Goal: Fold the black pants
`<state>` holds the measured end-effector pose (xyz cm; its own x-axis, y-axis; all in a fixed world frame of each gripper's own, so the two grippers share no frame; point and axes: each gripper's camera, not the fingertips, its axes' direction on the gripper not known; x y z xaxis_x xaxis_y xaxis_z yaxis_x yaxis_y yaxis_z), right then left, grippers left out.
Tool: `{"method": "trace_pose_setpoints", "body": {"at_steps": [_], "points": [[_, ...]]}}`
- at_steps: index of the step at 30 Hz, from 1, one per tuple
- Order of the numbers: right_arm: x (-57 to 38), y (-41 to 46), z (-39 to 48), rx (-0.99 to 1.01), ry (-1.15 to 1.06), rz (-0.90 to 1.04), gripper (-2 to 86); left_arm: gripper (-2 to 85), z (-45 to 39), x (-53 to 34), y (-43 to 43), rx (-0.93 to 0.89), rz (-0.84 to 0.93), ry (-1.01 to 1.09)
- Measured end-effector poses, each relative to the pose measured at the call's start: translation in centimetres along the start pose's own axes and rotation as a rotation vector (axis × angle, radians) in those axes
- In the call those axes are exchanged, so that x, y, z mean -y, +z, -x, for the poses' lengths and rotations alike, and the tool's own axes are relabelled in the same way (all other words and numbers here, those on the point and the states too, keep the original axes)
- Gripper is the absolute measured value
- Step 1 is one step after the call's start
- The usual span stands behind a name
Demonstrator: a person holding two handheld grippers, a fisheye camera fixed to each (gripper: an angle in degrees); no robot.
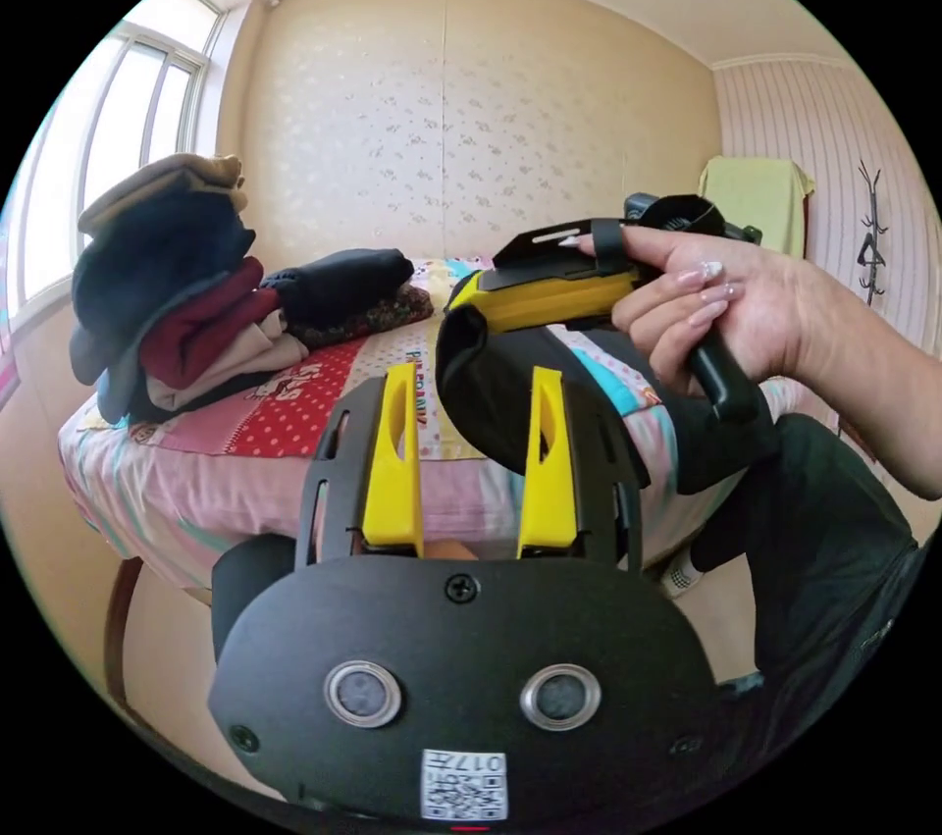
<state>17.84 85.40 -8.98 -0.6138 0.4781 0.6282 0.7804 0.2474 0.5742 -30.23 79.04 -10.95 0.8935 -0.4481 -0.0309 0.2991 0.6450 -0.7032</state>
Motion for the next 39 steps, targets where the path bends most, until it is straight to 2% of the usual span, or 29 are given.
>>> {"method": "trace_pose_setpoints", "body": {"at_steps": [3, 5, 7, 10, 13, 15, 18, 21, 25, 27, 31, 33, 36, 39], "points": [[1.5, 1.1, 0.3, -0.037, -0.041, 0.010, 2.7, 14.5, 0.1, 1.0, 0.8, 0.044, -0.016, -0.004], [2.5, 1.6, 0.3, -0.055, -0.058, 0.029, 2.9, 8.4, 1.2, 1.2, 1.5, 0.053, -0.031, -0.074], [3.6, 2.2, 0.3, -0.081, -0.090, 0.059, 3.2, 3.6, 1.9, 1.1, 1.7, -0.026, -0.038, -0.084], [6.9, 2.9, 0.3, -0.143, -0.193, 0.201, 4.5, 2.0, 2.3, 0.9, 1.7, -0.094, -0.048, -0.100], [12.3, 1.0, 0.3, -0.361, -0.174, 0.130, 7.1, 1.4, 1.8, 0.9, 1.8, -0.145, -0.042, -0.076], [18.2, -0.2, 1.4, -0.579, -0.190, 0.017, 10.0, 1.2, 1.4, 1.1, 1.7, -0.186, -0.054, -0.052], [27.2, 0.7, 2.1, -0.777, -0.181, -0.016, 11.6, 1.1, 0.9, 1.6, 1.7, -0.253, -0.057, -0.009], [36.4, 3.4, 1.3, -0.912, -0.158, 0.008, 11.1, 1.1, 0.8, 1.9, 1.9, -0.321, -0.059, 0.011], [45.7, 8.4, -0.3, -0.970, -0.094, 0.061, 11.3, 1.1, 0.6, 2.4, 2.2, -0.358, -0.059, 0.029], [50.1, 13.9, -1.6, -1.172, -0.114, 0.139, 12.2, 1.1, 0.5, 2.7, 2.4, -0.372, -0.057, 0.034], [53.9, 20.7, -5.0, -1.372, -0.088, 0.265, 12.8, 1.1, 0.7, 3.5, 2.7, -0.417, -0.063, 0.026], [54.5, 24.3, -6.6, -1.600, -0.149, 0.316, 12.7, 1.1, 0.7, 4.0, 2.5, -0.414, -0.067, 0.035], [54.8, 26.2, -8.5, -1.787, -0.179, 0.374, 11.0, 1.2, 0.7, 4.2, 2.6, -0.425, -0.071, 0.027], [54.9, 25.4, -9.3, -1.824, -0.184, 0.369, 5.9, 1.3, 1.2, 4.5, 3.0, -0.474, -0.070, -0.023]]}}
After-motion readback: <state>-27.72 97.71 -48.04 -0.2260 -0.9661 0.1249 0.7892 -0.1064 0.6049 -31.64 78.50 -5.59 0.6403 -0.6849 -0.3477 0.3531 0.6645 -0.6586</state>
